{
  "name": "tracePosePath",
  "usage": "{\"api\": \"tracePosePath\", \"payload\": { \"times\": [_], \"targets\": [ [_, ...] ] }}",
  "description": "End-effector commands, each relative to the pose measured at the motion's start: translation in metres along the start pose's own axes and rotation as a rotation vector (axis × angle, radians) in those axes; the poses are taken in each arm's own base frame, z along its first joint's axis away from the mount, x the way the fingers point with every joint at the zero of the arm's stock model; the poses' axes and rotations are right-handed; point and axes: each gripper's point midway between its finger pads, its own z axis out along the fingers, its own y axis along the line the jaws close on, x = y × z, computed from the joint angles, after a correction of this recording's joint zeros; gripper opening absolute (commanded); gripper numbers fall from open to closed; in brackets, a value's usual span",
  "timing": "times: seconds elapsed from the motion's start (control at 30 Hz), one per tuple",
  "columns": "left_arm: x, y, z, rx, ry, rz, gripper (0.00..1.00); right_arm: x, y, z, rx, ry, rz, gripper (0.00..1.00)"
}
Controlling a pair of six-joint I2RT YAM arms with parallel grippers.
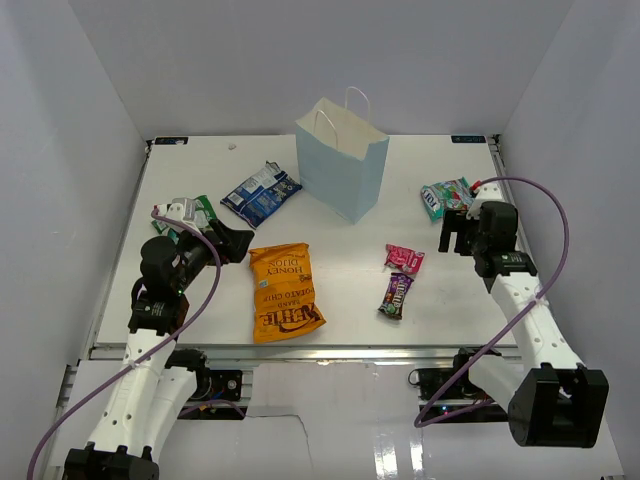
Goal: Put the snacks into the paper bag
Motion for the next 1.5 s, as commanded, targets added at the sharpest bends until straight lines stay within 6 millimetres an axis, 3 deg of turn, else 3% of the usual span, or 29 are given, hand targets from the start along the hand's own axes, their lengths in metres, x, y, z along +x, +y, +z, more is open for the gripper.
{"api": "tracePosePath", "payload": {
  "times": [0.0, 0.07, 0.17, 0.37, 0.6, 0.73, 0.83, 0.87, 1.0, 1.03, 1.07, 1.13, 1.23, 1.37, 1.47],
  "targets": [
    [-0.021, -0.014, -0.003, 0.047, -0.053, 0.036, 0.98, -0.039, 0.007, 0.001, -0.054, -0.09, -0.09, 0.9],
    [-0.021, -0.015, -0.004, 0.051, -0.055, 0.038, 0.98, -0.052, 0.005, 0.002, -0.063, -0.099, -0.208, 0.9],
    [-0.021, -0.015, -0.004, 0.054, -0.055, 0.037, 0.98, -0.056, 0.023, 0.004, -0.207, -0.095, -0.481, 0.9],
    [-0.021, -0.016, -0.004, 0.056, -0.055, 0.039, 0.98, -0.031, 0.015, 0.027, -0.212, 0.091, -0.726, 0.9],
    [-0.021, -0.015, -0.003, 0.053, -0.053, 0.039, 0.98, -0.03, 0.024, 0.08, -0.287, 0.153, -0.722, 0.91],
    [-0.02, -0.015, -0.002, 0.057, -0.047, 0.039, 0.98, -0.046, 0.021, 0.116, -0.252, 0.162, -0.703, 0.92],
    [-0.019, -0.015, -0.002, 0.06, -0.042, 0.038, 0.98, -0.042, 0.028, 0.134, -0.286, 0.174, -0.682, 0.92],
    [-0.019, -0.015, -0.002, 0.059, -0.043, 0.038, 0.98, -0.053, 0.029, 0.141, -0.275, 0.143, -0.673, 0.92],
    [-0.019, -0.014, -0.002, 0.059, -0.043, 0.039, 0.98, -0.06, 0.02, 0.171, -0.187, 0.169, -0.59, 0.93],
    [-0.021, -0.014, -0.002, 0.057, -0.047, 0.04, 0.98, -0.049, 0.019, 0.184, -0.166, 0.202, -0.553, 0.94],
    [-0.021, -0.014, -0.002, 0.057, -0.047, 0.04, 0.98, -0.057, 0.009, 0.189, -0.102, 0.204, -0.556, 0.94],
    [-0.023, -0.011, -0.003, 0.049, -0.054, 0.04, 0.98, -0.049, 0.004, 0.202, -0.062, 0.223, -0.55, 0.96],
    [-0.024, -0.01, -0.003, 0.045, -0.058, 0.04, 0.98, -0.04, 0.0, 0.212, -0.034, 0.234, -0.551, 1.0],
    [-0.023, -0.01, -0.002, 0.053, -0.052, 0.036, 0.98, -0.025, 0.0, 0.216, -0.047, 0.263, -0.546, 0.79],
    [-0.023, -0.01, -0.002, 0.054, -0.051, 0.036, 0.98, -0.016, 0.002, 0.213, -0.06, 0.28, -0.537, 0.43]
  ]
}}
